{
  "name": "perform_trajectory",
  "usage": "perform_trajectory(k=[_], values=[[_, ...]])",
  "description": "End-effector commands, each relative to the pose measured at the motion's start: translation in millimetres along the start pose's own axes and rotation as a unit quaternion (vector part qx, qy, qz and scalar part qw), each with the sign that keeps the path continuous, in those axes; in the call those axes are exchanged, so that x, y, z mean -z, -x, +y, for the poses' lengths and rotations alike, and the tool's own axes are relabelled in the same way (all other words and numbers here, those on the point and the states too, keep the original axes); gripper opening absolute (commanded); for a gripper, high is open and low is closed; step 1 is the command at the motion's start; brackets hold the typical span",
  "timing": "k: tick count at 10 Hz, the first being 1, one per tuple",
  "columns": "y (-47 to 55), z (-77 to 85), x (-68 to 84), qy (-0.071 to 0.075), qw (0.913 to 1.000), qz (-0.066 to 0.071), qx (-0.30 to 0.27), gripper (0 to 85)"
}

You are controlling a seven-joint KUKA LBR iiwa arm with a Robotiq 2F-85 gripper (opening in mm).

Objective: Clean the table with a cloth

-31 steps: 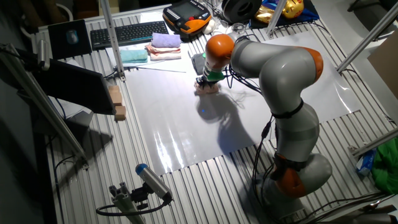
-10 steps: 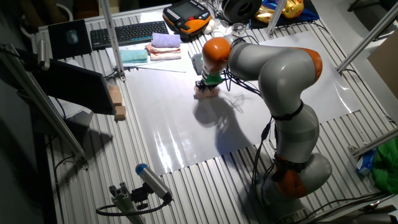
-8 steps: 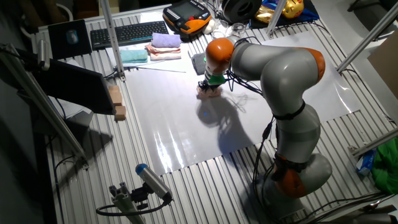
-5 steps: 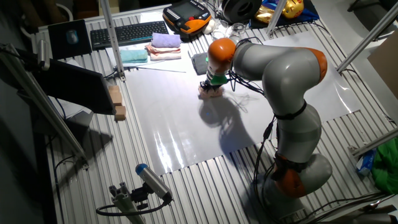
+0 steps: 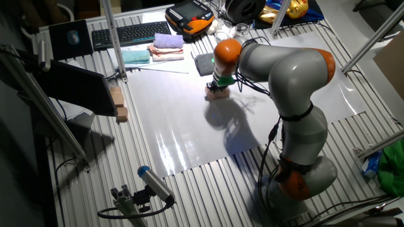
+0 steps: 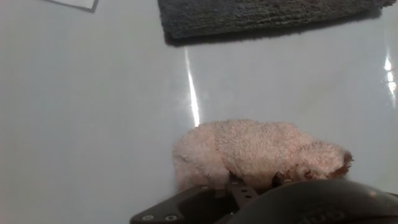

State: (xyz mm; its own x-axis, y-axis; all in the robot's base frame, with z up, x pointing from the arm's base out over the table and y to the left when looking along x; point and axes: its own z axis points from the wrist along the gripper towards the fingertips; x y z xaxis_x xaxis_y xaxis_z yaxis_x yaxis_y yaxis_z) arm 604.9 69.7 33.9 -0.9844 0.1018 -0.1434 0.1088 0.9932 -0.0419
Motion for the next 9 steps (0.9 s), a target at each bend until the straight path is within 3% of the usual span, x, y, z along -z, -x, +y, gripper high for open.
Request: perform_trajectory(k=[1,9], values=[[-1.2,-3.3,-1.2,0.002,1.0000,-0.001,0.002,0.0],[3.3,-40.3,0.4,0.008,0.9996,-0.005,0.027,0.0]])
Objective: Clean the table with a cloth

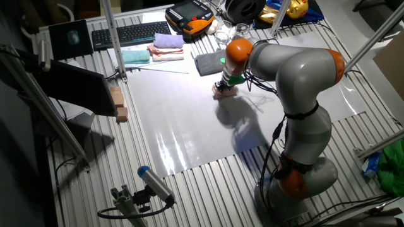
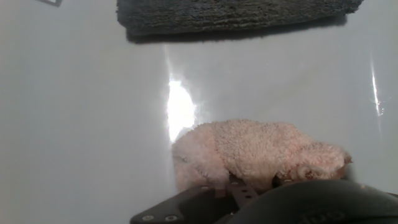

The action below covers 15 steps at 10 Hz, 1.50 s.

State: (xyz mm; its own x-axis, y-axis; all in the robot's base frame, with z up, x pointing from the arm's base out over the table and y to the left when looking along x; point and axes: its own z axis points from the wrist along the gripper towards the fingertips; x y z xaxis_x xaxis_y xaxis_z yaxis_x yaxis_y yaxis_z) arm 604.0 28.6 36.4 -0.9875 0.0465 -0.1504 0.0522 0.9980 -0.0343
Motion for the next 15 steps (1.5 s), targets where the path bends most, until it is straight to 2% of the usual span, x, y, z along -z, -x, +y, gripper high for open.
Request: perform_trajectory(k=[1,10,15], values=[[0.6,-3.5,-0.3,0.001,1.0000,-0.001,0.003,0.0],[20.4,-35.4,-4.1,0.009,0.9995,-0.010,0.028,0.0],[31.2,-37.0,-5.0,0.014,0.9994,-0.011,0.031,0.0]])
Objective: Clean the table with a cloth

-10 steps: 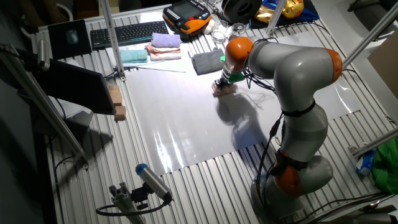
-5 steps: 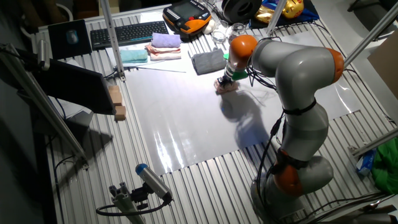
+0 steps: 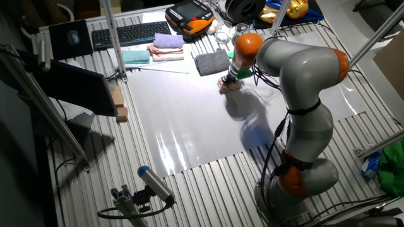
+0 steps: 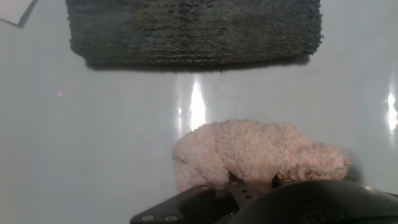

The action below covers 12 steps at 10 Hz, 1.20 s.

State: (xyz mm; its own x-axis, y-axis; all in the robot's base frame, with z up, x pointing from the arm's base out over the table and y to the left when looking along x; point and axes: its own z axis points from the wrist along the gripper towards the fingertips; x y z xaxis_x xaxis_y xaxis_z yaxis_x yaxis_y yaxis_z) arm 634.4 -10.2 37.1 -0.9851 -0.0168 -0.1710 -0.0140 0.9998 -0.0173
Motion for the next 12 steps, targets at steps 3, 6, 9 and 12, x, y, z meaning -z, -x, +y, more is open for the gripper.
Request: perform_trajectory(k=[3,6,9,12], values=[[7.7,-4.8,-5.4,0.001,1.0000,-0.002,0.000,0.0],[15.5,-8.9,-8.7,0.002,1.0000,-0.002,-0.007,0.0],[22.1,-6.4,-8.5,0.001,0.9999,-0.002,-0.010,0.0],[30.6,-1.1,-13.4,0.003,0.9999,-0.005,-0.010,0.0]])
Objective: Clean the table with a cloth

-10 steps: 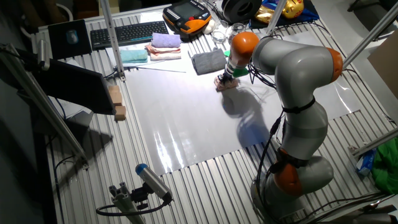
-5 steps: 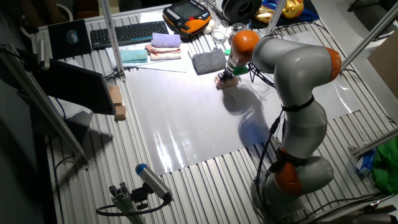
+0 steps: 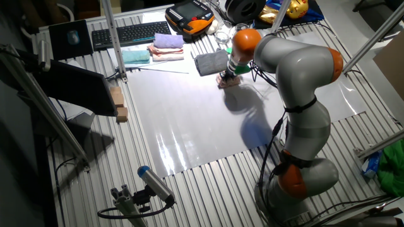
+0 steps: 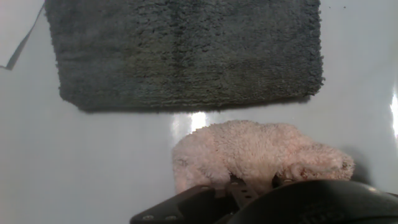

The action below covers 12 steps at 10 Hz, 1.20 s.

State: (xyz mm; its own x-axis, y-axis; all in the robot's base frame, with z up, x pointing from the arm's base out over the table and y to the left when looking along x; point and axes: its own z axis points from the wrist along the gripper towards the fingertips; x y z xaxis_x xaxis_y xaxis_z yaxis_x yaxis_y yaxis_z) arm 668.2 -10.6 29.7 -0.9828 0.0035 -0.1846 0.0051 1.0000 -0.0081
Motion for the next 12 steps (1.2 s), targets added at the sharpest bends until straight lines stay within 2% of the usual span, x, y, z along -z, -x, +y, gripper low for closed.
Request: perform_trajectory(k=[1,5,8,12], values=[[1.0,2.5,-1.7,0.000,1.0000,0.000,0.000,0.0],[5.5,13.8,1.2,0.011,0.9999,0.002,-0.002,0.0],[-1.1,32.8,10.9,0.017,0.9997,0.010,-0.016,0.0],[-12.3,51.3,17.3,0.021,0.9992,0.012,-0.031,0.0]])
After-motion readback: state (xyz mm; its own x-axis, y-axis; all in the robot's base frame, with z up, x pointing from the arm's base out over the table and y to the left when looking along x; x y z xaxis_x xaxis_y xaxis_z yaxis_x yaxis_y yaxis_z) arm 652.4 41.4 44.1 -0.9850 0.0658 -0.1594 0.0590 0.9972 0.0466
